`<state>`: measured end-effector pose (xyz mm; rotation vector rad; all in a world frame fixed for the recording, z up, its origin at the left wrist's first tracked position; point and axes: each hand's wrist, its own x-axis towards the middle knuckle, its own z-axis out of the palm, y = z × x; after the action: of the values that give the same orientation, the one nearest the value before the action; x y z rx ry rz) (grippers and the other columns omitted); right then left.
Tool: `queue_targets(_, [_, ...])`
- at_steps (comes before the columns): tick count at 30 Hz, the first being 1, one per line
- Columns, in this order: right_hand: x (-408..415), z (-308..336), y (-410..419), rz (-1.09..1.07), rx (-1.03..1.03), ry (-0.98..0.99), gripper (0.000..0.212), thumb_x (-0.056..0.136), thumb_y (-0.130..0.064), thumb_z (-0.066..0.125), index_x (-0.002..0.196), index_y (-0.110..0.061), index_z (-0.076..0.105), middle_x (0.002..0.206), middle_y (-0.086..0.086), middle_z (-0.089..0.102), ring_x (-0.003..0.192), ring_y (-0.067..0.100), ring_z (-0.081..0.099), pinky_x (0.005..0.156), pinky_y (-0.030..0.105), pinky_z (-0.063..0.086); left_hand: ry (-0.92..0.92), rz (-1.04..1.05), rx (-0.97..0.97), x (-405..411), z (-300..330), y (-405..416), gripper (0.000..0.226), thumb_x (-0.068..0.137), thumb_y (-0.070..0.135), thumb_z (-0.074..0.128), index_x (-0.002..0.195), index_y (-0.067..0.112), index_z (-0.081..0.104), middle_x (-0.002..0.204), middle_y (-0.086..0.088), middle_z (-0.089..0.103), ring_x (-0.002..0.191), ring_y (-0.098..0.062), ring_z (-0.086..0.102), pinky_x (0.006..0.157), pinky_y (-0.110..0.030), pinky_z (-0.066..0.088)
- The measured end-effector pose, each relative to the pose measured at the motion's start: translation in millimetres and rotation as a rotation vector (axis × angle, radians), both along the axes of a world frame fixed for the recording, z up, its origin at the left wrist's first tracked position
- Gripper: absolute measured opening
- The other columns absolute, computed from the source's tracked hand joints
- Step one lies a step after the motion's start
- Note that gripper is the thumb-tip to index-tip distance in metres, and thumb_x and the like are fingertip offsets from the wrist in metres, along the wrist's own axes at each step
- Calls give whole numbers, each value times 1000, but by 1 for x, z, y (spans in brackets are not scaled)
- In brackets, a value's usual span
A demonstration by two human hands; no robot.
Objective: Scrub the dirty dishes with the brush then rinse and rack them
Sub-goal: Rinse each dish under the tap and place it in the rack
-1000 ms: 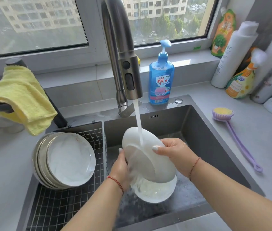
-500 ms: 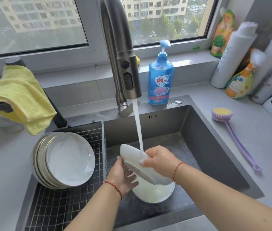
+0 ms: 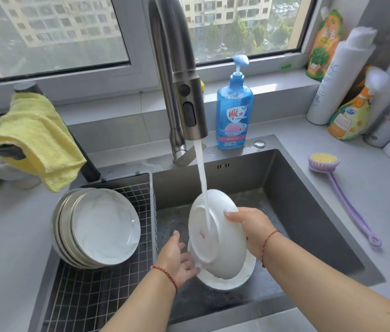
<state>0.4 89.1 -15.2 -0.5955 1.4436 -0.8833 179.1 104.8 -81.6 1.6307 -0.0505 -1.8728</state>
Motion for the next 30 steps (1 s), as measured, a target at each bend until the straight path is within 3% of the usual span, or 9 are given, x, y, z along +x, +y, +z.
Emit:
queue_targets(3, [-5, -5, 0, -113, 26, -53, 13, 89, -8, 62, 87, 3, 68, 93, 22, 67, 76, 32, 62, 87, 51, 49, 15, 7, 17, -2, 1, 0, 67, 101, 47, 45, 154, 9, 27, 156, -24, 27, 143, -40, 30, 112, -59, 32])
queue_targets(8, [-16, -10, 0, -315, 100, -203, 10, 90, -12, 63, 93, -2, 64, 95, 18, 68, 84, 34, 63, 85, 52, 51, 20, -28, 33, -2, 4, 1, 63, 101, 43, 48, 151, 8, 30, 150, -26, 36, 137, -42, 39, 108, -61, 37])
queue_targets(12, [-25, -14, 0, -384, 157, -391, 14, 94, -16, 57, 98, -4, 62, 99, 19, 67, 94, 38, 62, 88, 56, 47, 100, -4, 4, -3, 10, 3, 54, 102, 34, 49, 145, 5, 36, 118, -24, 60, 104, -38, 63, 79, -53, 55])
queue_targets(17, [-31, -17, -1, -476, 171, -562, 21, 98, -19, 48, 106, -3, 59, 99, 19, 65, 91, 37, 60, 88, 57, 42, 127, 87, -72, -1, 15, -2, 38, 103, 26, 49, 128, -2, 54, 102, -20, 69, 87, -31, 68, 53, -36, 59])
queue_targets(21, [-32, -21, 0, -510, 206, -636, 27, 99, -21, 46, 118, -4, 56, 112, 20, 63, 105, 41, 57, 91, 59, 39, 125, 116, -82, -2, 21, -6, 32, 102, 24, 50, 119, -3, 58, 96, -19, 70, 84, -30, 68, 52, -35, 60])
queue_targets(24, [-31, -22, 2, -524, 220, -648, 25, 99, -21, 46, 115, -4, 55, 116, 21, 60, 117, 42, 52, 100, 60, 37, 109, 120, -71, -2, 21, -7, 31, 101, 23, 51, 118, -2, 59, 95, -18, 70, 80, -29, 68, 50, -32, 58])
queue_targets(30, [-31, -23, 5, -450, 152, -571, 19, 98, -17, 49, 101, -3, 61, 98, 19, 68, 97, 39, 60, 92, 59, 44, 55, 83, -49, -3, 18, 0, 26, 101, 19, 52, 115, -2, 60, 91, -18, 71, 81, -30, 68, 58, -38, 58])
